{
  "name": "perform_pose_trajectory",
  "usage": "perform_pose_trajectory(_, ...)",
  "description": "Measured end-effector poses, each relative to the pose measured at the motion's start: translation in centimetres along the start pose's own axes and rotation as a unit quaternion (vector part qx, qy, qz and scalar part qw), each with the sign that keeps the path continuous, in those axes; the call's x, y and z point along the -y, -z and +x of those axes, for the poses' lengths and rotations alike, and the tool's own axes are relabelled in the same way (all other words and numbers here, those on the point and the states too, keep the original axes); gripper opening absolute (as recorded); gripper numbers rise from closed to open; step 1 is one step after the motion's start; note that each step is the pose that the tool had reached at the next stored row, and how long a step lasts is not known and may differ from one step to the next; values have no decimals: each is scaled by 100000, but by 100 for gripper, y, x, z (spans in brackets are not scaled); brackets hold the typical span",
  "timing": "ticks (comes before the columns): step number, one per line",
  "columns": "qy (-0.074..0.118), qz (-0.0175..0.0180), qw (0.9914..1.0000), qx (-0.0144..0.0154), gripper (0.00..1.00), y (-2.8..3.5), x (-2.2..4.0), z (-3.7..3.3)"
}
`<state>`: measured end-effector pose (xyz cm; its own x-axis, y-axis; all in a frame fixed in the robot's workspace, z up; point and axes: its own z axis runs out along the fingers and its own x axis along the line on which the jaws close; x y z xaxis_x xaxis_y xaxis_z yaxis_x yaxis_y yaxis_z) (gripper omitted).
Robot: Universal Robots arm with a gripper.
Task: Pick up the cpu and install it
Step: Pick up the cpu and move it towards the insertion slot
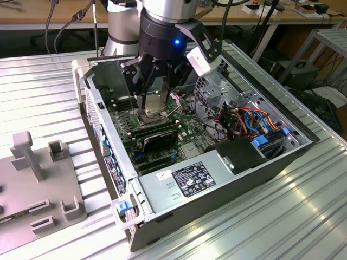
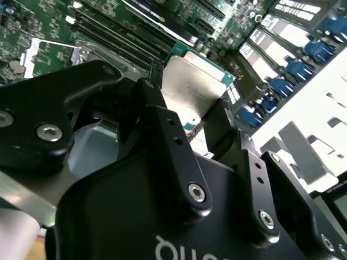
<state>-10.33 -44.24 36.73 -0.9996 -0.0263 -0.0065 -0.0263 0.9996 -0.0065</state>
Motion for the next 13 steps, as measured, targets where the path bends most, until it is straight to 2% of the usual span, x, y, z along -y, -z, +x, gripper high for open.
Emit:
perform_pose_trajectory(4,-3,2,100000,2,55,-2,3,-104)
perform_pose_trajectory(7,5,4,100000,-1,55,-3,6,-234)
perform_pose_trajectory(9,-1,6,100000,0,55,-4,8,-281)
perform_pose_trajectory(12,-1,1,100000,-2,55,-6,11,-404)
perform_pose_trajectory(13,1,4,100000,0,55,-6,12,-422)
